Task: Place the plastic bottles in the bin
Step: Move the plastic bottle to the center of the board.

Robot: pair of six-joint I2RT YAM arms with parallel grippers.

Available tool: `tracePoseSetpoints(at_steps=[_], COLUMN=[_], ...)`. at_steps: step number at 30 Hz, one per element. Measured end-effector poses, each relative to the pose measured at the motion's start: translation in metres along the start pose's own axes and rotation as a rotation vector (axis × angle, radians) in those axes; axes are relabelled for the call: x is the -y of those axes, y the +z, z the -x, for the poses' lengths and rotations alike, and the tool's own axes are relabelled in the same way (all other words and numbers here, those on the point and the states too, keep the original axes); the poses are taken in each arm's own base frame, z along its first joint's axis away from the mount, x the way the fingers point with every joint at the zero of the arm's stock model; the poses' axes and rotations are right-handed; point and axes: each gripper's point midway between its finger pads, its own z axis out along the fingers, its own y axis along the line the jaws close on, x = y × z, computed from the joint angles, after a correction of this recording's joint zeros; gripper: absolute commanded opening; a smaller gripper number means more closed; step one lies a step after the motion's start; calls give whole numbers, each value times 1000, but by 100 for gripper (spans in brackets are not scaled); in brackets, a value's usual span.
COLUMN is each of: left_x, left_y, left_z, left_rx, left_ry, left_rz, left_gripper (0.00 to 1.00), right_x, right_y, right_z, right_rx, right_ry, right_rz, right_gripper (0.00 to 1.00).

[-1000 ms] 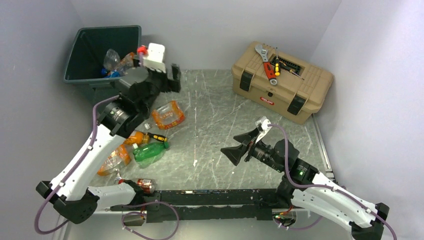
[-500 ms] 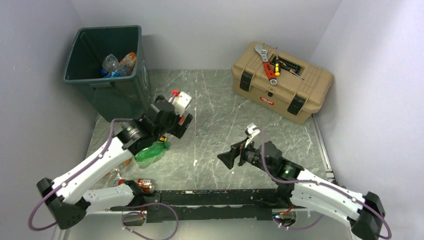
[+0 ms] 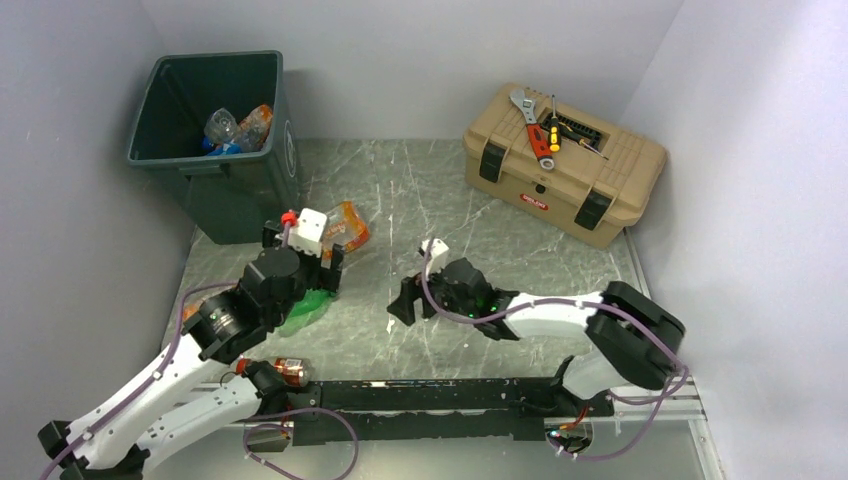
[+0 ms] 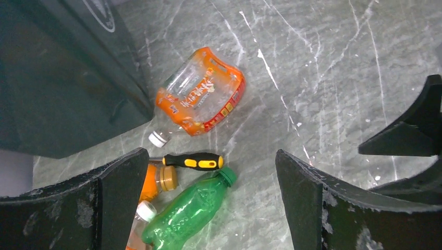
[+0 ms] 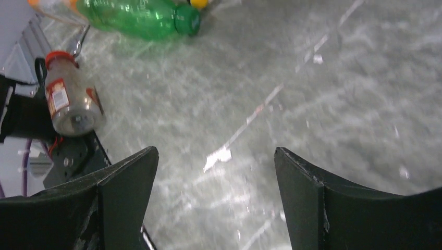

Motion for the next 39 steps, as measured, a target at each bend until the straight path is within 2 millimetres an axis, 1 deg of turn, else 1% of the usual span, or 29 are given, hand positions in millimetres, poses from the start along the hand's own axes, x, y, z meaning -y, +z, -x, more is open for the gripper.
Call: tracePoseSetpoints(at_steps=[1,3,7,10,14,22,24,27,30,34,36,39], left_x=[-4,-10,-22,-27,-26,-24,-24,-23,-22,-22,-22,-20], left_y=[-2,-6,-16,-21,-21,-18,-18,-18,-17,-16,-16,-15], left_z=[-3,-3,7,12,14,13,14,15,13,13,12,11], left_rx=[4,22,77,107,114,104,108,115,113,112,111,107], left_ry=[-14,-35,-94,-126,-139,-141,-143,-148,-146,-146,-145,-143], left_rz=[16,39,86,102,101,99,99,94,91,91,91,85], left_gripper=[96,96,96,95,95,95,95,95,95,95,95,95], right_x=[-2,-2,8,24,48,87,96,107,108,106,103,97], right_y=[7,24,58,80,99,117,122,134,145,146,148,154], right_z=[4,15,37,52,67,108,117,128,132,128,131,143], right_rx=[7,27,71,96,115,166,169,152,128,86,79,75], right_ry=[-7,-19,-14,35,110,168,166,140,111,77,59,24], right_rz=[0,-20,-106,-168,-240,-320,-328,-337,-329,-327,-316,-297], right_gripper=[85,86,91,96,97,94,93,92,92,92,92,92])
